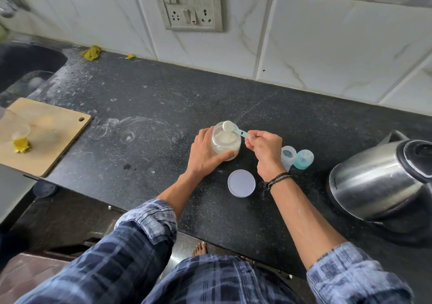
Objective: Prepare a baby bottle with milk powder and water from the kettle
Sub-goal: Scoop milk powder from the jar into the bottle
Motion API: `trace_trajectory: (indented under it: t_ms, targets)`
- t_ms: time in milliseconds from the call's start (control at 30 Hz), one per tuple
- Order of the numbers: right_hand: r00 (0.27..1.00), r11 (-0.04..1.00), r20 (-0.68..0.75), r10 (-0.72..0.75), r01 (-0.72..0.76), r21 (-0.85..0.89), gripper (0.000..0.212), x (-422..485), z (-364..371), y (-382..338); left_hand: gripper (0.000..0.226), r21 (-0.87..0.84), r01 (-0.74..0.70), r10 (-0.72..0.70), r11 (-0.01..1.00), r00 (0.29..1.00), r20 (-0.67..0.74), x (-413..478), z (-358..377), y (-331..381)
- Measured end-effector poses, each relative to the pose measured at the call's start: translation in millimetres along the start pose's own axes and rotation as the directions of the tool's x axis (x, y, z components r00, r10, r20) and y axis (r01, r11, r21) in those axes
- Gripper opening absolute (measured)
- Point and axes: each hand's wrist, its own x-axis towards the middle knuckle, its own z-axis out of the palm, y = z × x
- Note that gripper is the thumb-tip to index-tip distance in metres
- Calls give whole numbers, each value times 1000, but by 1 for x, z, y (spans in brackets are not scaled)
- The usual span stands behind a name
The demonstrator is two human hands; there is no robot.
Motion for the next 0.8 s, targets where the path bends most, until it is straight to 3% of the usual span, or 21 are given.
trace_trajectory:
  t_ms: [333, 500, 633, 800]
  targets:
    - [999, 997, -7, -50, 49, -67, 15, -2, -1, -3, 88, -14, 2, -2, 1000, 1000, -11, -2, 0, 1]
    - [985, 974, -38, -169, 161, -157, 12, -7, -6, -9, 88, -12, 3, -3, 1000, 1000, -10, -1, 1, 1]
    - [939, 882, 14, -344, 328, -338, 13, -12, -10, -20, 87, -12, 4, -4, 1000, 1000, -12, -2, 1, 0]
    - [899, 745, 145, -412, 425, -514, 14, -17, -6, -35, 88, -13, 6, -6, 1000, 1000, -11, -2, 1, 1]
